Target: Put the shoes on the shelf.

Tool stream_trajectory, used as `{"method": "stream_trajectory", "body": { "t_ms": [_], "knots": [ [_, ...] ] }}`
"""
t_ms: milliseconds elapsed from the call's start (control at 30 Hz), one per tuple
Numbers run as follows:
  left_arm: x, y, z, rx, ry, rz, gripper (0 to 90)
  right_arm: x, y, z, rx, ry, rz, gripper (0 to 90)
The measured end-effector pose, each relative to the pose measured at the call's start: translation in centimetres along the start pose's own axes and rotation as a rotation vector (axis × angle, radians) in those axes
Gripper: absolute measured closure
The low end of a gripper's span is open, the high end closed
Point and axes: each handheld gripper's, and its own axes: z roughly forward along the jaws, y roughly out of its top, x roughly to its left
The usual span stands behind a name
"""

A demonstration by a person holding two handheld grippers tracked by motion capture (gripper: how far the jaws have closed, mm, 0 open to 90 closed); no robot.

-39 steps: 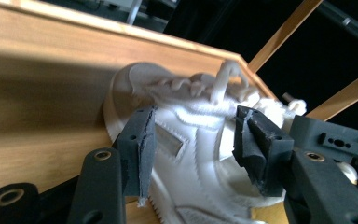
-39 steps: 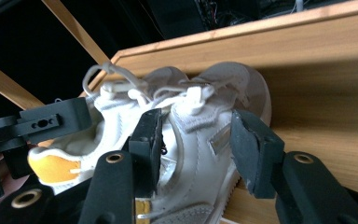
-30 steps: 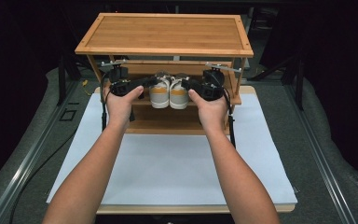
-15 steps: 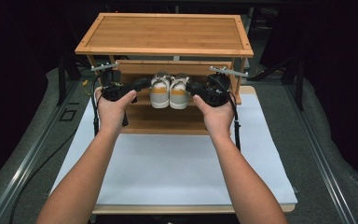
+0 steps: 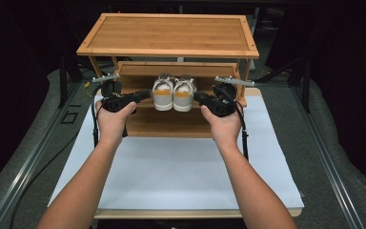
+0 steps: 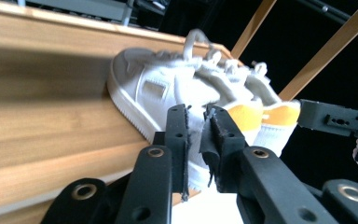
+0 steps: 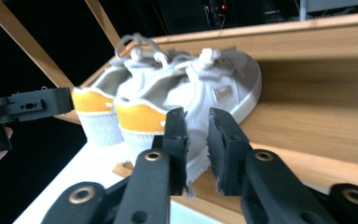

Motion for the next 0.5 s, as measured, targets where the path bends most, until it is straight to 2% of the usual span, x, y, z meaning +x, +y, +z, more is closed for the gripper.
{"method": "stream_trajectory", "body": {
  "t_ms": [200,300,333,500],
  "knots": [
    [0.0,-0.5,0.3,0.011,-0.005,0.001,85.3,-0.4,-0.8,0.4,0.014,-0.005,0.006,86.0],
    [0.0,-0.7,0.5,0.013,-0.005,0.003,86.5,-0.6,-1.1,0.8,0.005,0.010,0.023,87.1],
    [0.0,-0.7,0.5,0.012,-0.004,0.001,86.8,-0.6,-1.2,0.8,0.017,-0.001,0.022,87.4],
    [0.3,-1.0,1.0,0.011,0.007,-0.009,87.6,-0.7,-1.5,1.3,0.011,0.006,0.026,88.0]
  ]
}}
